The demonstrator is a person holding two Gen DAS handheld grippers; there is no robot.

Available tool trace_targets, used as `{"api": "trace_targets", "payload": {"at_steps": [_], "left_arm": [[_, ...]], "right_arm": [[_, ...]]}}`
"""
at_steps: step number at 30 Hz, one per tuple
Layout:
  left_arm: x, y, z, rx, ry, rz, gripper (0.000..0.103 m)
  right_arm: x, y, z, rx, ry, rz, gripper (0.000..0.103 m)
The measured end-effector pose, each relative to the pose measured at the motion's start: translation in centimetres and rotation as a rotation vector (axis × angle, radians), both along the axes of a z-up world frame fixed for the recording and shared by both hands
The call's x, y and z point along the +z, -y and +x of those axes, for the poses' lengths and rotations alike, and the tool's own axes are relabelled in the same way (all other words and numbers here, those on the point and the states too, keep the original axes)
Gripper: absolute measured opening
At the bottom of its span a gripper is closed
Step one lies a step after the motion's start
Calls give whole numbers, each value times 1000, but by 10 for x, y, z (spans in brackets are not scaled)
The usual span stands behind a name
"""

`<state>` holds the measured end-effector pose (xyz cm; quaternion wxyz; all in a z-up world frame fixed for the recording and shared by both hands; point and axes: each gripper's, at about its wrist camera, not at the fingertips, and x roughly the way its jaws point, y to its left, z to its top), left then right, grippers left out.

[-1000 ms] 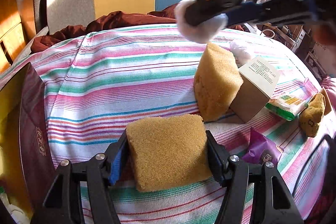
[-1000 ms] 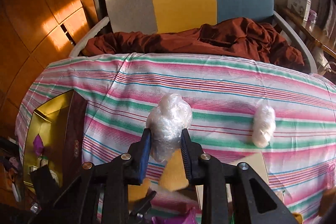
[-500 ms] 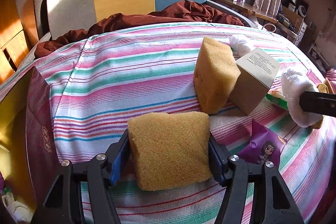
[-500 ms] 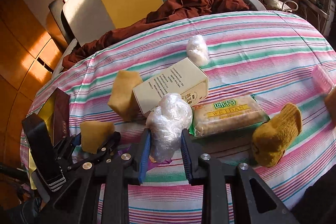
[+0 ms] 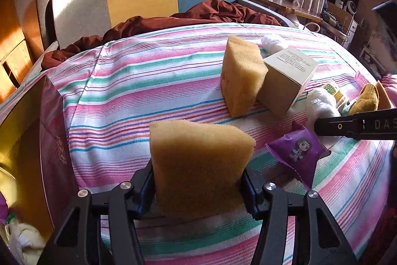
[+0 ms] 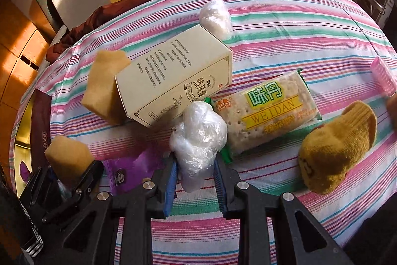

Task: Organize objects
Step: 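Grasp white plastic-bag ball with right tool and lift it, then carry yellow sponge into gold tray and open left tool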

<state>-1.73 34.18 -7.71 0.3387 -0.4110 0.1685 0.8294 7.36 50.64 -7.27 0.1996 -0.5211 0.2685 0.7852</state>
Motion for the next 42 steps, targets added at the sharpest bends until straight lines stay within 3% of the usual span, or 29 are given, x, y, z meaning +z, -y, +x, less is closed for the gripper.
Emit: {"api": "trace_targets", "payload": {"at_steps": [3, 8, 15, 21, 26, 32, 38, 42], "left_arm": [[14, 11, 10, -18, 1, 42, 58], [62, 50, 15, -16, -30, 157, 58], [102, 150, -42, 150, -65, 184, 60], [80, 244, -121, 398, -22, 65, 60], [49, 285, -165, 510, 53, 10, 60], [24, 300, -191, 592, 100, -23, 67], [30, 302, -181, 588, 77, -20, 72], [39, 304, -166, 582, 57, 11, 82]], "right_arm": [[0, 0, 2, 1, -3, 4, 27], [2, 2, -1, 4, 2, 23, 27], [4, 3, 0, 5, 15, 48, 27], [4, 4, -1, 7, 25, 67, 27], [3, 5, -3, 9, 28, 72, 27], [3, 5, -3, 8, 30, 71, 27], [2, 7, -5, 10, 31, 76, 27], [2, 6, -5, 11, 31, 76, 27]]}}
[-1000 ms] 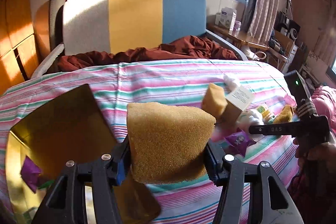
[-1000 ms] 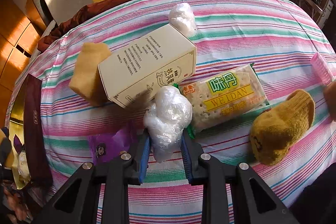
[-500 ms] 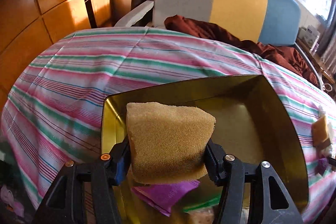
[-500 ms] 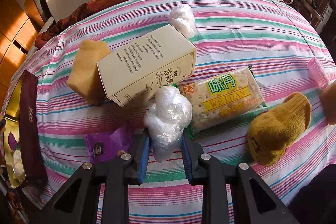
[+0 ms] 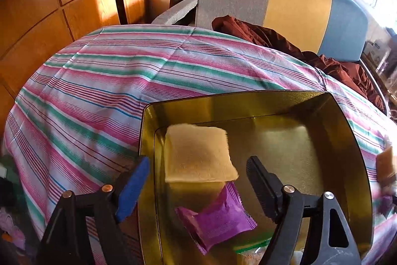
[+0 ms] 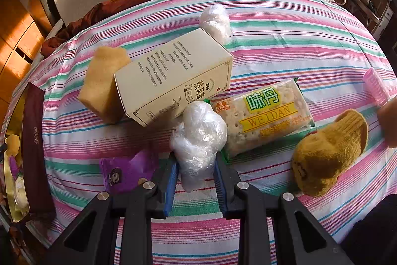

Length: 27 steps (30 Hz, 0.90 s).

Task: Organize objects
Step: 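Carry yellow sponge into gold tray and open left tool, then carry white bag ball into gold tray and open right tool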

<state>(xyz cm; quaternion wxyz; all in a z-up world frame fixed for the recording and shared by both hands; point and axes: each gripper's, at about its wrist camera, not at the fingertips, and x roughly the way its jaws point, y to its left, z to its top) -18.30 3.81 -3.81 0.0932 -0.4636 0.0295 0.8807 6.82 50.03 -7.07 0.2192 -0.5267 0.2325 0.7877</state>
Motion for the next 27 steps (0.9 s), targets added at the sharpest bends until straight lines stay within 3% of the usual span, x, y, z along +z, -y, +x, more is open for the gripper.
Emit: {"api": "trace_targets", "payload": {"at_steps": [7, 11, 16, 27], "left_arm": [[30, 7, 49, -7, -103, 36, 82], [44, 8, 81, -10, -152, 67, 88], [50, 7, 108, -11, -168, 119, 92], [41, -3, 144, -78, -168, 101, 95]], "right_arm": [[1, 2, -2, 5, 2, 14, 27], [4, 2, 0, 2, -6, 27, 27], [7, 1, 5, -6, -19, 36, 27], [51, 46, 10, 85, -210, 104, 27]]}}
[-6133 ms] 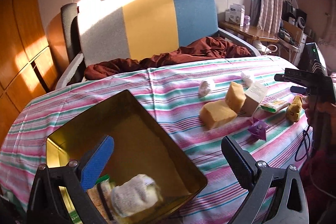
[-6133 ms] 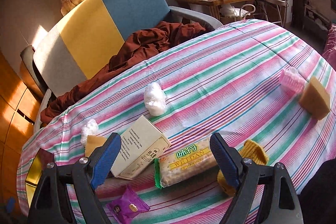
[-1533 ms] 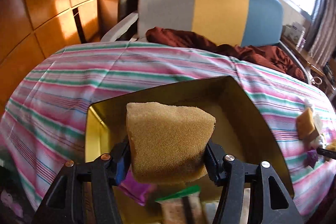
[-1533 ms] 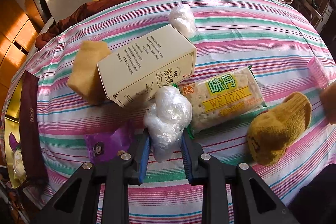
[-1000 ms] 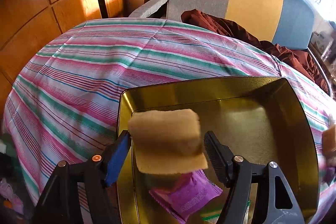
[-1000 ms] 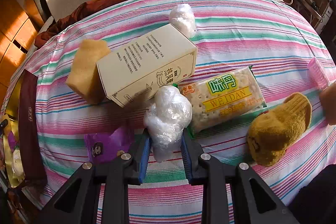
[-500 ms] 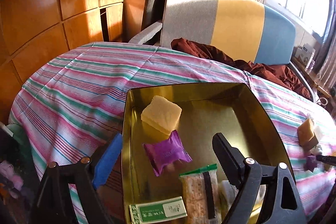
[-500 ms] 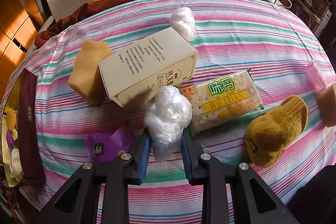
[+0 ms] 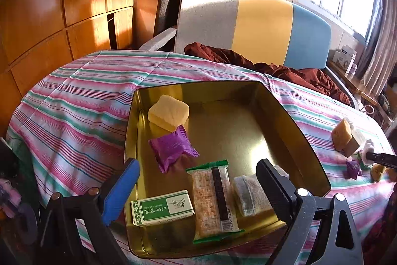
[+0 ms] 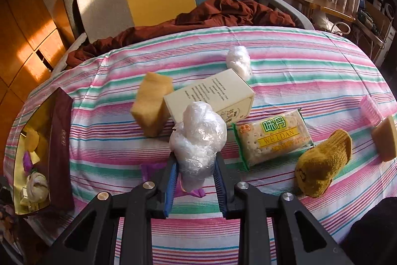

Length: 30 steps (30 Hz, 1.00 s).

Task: Organize objects
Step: 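Carry white bag ball into gold tray and open right tool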

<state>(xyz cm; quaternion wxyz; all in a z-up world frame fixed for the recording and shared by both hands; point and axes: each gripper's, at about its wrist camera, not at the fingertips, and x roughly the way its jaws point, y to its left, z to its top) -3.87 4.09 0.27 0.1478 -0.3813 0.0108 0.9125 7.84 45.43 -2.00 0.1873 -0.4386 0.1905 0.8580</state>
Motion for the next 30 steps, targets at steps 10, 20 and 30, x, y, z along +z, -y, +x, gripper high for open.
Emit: {"api": "trace_targets", "payload": {"at_steps": [10, 20, 30], "left_arm": [[2, 22, 6, 32, -9, 34, 96], [0, 66, 8, 117, -5, 73, 100], [-7, 103, 8, 195, 15, 94, 100]], "right_arm": [[48, 120, -52, 340, -119, 20, 27], [30, 241, -137, 636, -53, -7, 27], [-20, 299, -202, 714, 75, -46, 36]]}}
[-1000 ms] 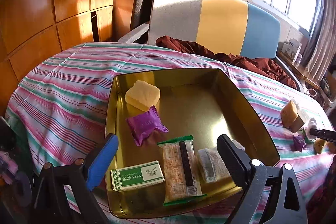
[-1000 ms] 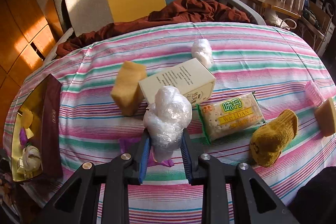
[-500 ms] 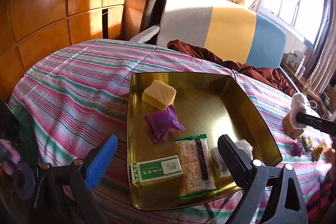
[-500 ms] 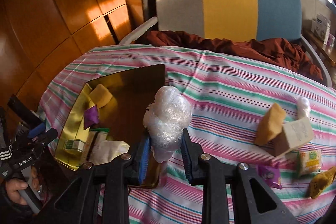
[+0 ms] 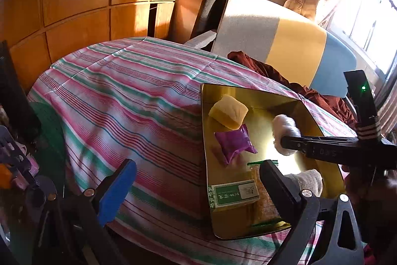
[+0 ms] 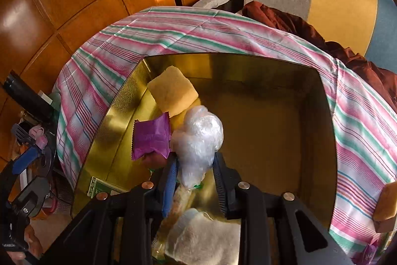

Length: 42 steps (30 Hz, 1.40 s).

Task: Organize objects
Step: 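Carry white bag ball into gold tray and open right tool, then move both tools back from the tray toward the table items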

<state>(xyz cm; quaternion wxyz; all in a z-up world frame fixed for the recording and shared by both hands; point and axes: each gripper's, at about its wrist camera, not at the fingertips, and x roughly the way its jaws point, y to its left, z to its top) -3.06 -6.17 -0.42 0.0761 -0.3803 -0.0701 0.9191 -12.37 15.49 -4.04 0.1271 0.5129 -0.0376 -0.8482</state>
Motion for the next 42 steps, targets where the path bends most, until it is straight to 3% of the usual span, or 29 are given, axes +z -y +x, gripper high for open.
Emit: {"api": "trace_targets", "payload": {"at_steps": [3, 6, 9, 18, 25, 36, 42], "left_arm": [[-2, 5, -1, 11, 5, 6, 100], [-3, 6, -2, 15, 9, 6, 100], [-3, 3, -2, 13, 7, 1, 102], [1, -15, 2, -20, -4, -54, 103], [12, -33, 8, -64, -36, -97, 103], [20, -85, 18, -206, -58, -132, 103], [23, -112, 23, -296, -64, -136, 103]], "right_arm": [[-4, 5, 0, 5, 9, -8, 69], [-2, 6, 8, 5, 3, -4, 74], [3, 4, 18, -8, -19, 21, 85], [34, -9, 58, -63, -135, 81, 85], [53, -54, 85, -187, -179, 100, 85], [53, -132, 124, -353, -177, 116, 85], [41, -195, 154, -507, -134, 136, 85]]}}
